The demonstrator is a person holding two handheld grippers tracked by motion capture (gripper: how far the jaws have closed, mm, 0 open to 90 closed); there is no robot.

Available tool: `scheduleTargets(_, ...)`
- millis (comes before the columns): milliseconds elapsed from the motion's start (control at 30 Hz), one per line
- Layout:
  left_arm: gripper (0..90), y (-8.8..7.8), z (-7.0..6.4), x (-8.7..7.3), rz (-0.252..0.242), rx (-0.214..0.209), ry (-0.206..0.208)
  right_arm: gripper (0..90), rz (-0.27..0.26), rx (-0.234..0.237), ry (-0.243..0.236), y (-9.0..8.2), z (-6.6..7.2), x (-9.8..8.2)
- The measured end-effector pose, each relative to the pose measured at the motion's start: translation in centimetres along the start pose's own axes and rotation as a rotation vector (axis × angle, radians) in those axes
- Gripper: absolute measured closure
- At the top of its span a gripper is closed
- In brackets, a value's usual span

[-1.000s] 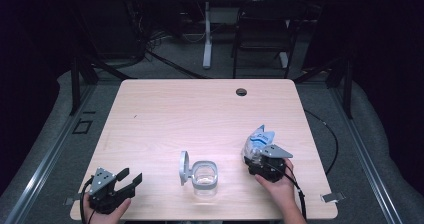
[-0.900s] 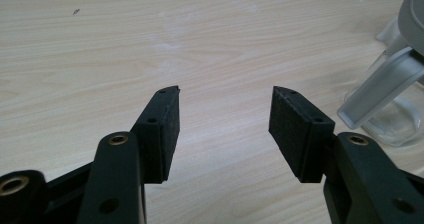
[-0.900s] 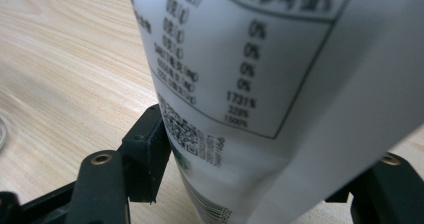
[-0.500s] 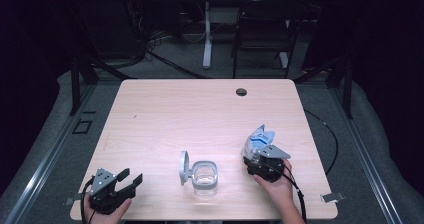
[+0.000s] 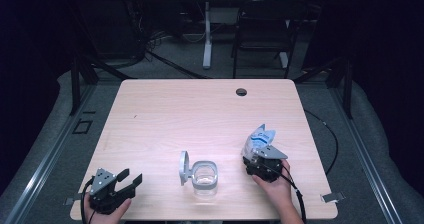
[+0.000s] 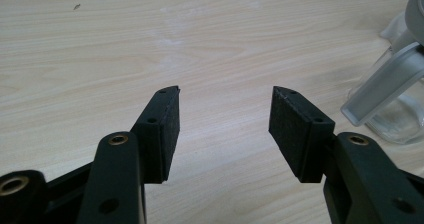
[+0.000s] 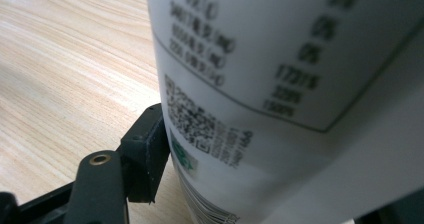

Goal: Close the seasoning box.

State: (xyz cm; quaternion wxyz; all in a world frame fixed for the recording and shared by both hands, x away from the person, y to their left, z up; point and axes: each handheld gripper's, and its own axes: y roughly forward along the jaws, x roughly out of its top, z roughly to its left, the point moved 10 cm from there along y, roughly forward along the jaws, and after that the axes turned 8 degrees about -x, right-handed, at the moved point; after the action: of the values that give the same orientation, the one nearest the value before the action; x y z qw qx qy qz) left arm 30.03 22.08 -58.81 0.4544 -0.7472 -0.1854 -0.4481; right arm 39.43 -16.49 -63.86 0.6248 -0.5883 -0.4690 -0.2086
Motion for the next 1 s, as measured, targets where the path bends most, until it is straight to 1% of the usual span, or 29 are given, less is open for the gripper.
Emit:
scheduleTargets(200, 46.3, 0.07, 0.08, -0.10, 0.001, 0.002, -0.001, 33.2, 0.010, -0.031, -0.031, 0.08, 0.06, -0.08)
scheduleTargets(533, 46.3, 0.18, 0.12, -0.17, 0.000, 0.002, -0.003, 33.9, 0.003, -0.046, -0.037, 0.08, 0.19, -0.06)
scheduleTargets(700, 46.3, 0.18, 0.13, -0.16, -0.001, 0.003, -0.003, 34.7, 0.002, -0.040, -0.055, -0.02, 0.22, -0.05)
scheduleTargets(833, 46.3, 0.19, 0.17, -0.19, 0.000, 0.005, -0.003, 35.5, -0.002, -0.032, -0.083, -0.04, 0.35, -0.01)
scheduleTargets(1000, 46.3, 0.22, 0.16, -0.20, 0.001, 0.005, -0.002, 35.6, -0.008, -0.029, -0.096, -0.02, 0.38, 0.04)
